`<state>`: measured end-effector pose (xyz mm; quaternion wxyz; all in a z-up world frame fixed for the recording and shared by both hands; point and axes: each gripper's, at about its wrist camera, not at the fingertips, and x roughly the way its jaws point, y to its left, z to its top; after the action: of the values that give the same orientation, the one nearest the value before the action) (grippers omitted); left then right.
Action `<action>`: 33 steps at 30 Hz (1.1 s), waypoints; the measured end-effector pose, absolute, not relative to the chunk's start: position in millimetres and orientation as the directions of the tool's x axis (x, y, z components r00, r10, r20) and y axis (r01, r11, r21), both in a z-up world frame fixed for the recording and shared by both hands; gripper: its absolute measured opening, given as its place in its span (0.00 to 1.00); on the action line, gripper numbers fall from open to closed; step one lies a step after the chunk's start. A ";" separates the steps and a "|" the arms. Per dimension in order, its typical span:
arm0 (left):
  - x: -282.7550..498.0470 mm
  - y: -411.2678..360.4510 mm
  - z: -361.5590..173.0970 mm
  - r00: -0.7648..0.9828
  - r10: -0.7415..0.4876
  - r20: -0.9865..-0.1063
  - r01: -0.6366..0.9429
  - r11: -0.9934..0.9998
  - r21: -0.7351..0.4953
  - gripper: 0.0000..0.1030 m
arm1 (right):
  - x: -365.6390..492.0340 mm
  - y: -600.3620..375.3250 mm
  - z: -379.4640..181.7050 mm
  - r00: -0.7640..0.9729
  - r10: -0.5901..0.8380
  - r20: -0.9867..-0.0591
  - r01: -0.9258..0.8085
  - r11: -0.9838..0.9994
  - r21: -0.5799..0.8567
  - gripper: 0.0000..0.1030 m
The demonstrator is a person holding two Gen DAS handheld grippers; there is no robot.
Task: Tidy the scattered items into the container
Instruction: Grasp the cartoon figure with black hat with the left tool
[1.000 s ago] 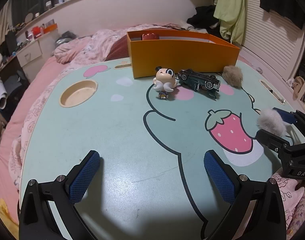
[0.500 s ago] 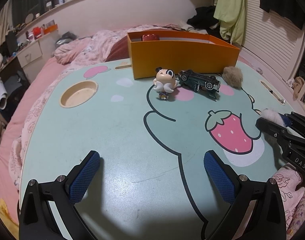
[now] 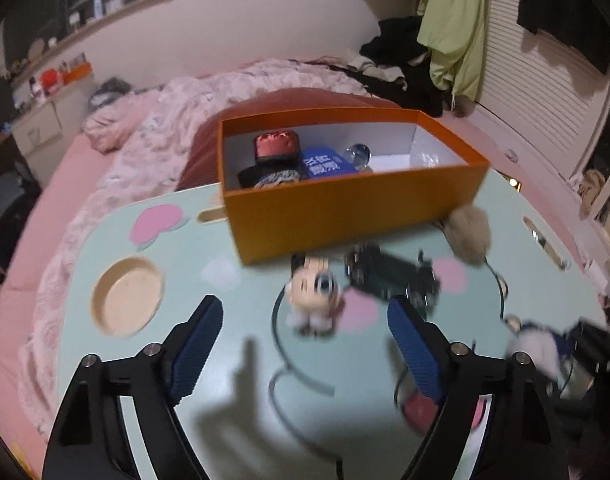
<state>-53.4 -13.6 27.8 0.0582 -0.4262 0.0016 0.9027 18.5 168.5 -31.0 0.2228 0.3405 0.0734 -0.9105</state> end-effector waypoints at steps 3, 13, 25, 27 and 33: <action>-73.5 -15.6 15.6 -0.582 0.143 -0.800 -0.111 -0.989 -0.097 0.44 | 18.4 168.7 -31.0 -0.668 -0.356 -0.653 0.456 -0.890 0.019 0.32; -24.1 -35.0 35.3 -0.655 0.192 -0.731 -0.098 -0.981 -0.169 0.33 | 17.8 168.7 -30.8 -0.668 -0.357 -0.653 0.456 -0.890 0.020 0.33; 38.4 -4.0 1.5 -0.636 0.139 -0.759 -0.163 -0.986 -0.043 0.43 | 17.8 168.7 -30.7 -0.668 -0.357 -0.652 0.456 -0.890 0.020 0.33; 36.2 0.1 -4.7 -0.633 0.090 -0.769 -0.148 -0.989 0.007 0.89 | 17.6 168.7 -31.0 -0.670 -0.351 -0.654 0.451 -0.892 0.016 0.41; 38.9 -5.0 -11.3 -0.637 0.086 -0.766 -0.139 -0.990 0.005 1.00 | 13.7 167.9 -33.0 -0.666 -0.329 -0.670 0.434 -0.901 0.011 0.74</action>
<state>38.9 -5.0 -11.3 0.0623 -0.4212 0.0316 0.9043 13.7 167.9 -33.0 0.2098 0.3508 0.0750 -0.9096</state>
